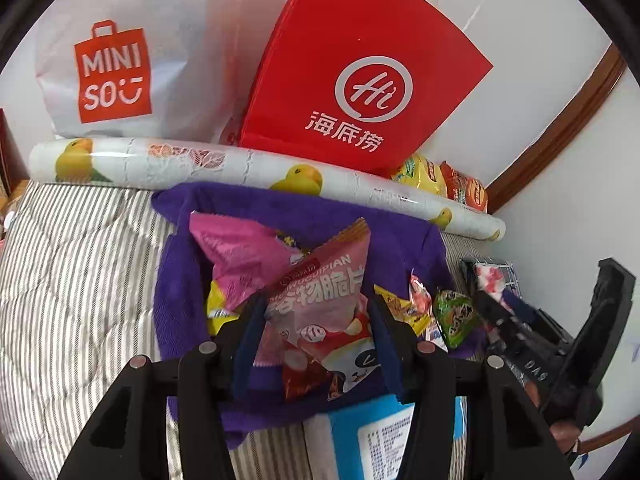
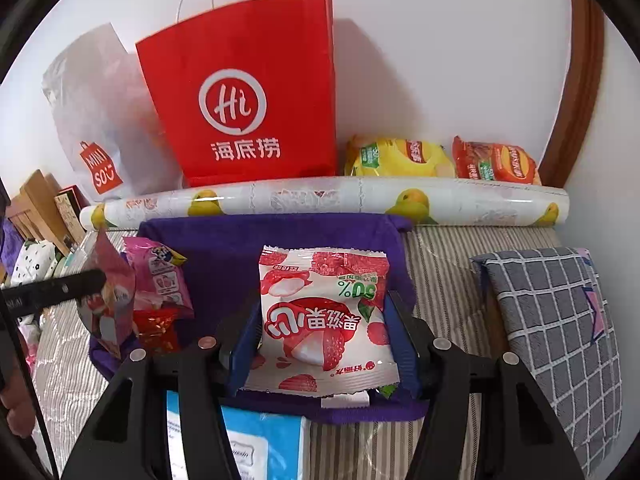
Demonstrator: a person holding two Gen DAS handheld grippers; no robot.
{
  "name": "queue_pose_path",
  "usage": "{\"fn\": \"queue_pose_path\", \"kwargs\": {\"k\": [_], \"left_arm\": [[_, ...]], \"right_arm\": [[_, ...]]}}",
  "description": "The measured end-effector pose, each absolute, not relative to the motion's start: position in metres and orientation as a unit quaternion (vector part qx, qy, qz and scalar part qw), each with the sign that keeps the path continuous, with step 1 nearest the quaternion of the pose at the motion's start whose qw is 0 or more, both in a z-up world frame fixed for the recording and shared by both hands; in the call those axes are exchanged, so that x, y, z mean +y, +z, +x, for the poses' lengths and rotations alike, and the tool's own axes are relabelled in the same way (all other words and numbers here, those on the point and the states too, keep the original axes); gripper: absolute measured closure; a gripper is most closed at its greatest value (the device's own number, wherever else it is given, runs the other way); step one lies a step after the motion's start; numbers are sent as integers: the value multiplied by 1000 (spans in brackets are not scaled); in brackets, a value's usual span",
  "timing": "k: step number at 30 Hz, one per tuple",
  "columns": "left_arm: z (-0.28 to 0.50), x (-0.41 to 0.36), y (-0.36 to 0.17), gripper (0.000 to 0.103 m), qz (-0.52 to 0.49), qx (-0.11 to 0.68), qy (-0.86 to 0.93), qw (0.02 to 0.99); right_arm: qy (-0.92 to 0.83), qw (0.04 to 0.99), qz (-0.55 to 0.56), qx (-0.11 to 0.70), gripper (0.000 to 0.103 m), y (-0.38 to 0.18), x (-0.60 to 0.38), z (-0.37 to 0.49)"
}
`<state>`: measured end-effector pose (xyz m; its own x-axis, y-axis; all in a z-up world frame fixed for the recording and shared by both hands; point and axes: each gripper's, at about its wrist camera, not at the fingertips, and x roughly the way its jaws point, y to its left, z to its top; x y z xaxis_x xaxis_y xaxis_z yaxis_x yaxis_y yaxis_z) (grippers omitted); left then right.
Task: Organize snacks
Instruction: 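Open the right tool onto the towel while the left tool releases the chip bag there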
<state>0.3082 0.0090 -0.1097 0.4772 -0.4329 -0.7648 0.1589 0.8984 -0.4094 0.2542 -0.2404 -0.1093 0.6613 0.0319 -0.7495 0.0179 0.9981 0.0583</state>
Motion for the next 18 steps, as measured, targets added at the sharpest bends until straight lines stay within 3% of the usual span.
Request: {"fn": "queue_pose_path", "kwargs": {"k": [18], "left_arm": [[335,-13,-136,52,-133,506,-179,833]], "right_arm": [[13,889,18,458,44,-157,-236,277]]}}
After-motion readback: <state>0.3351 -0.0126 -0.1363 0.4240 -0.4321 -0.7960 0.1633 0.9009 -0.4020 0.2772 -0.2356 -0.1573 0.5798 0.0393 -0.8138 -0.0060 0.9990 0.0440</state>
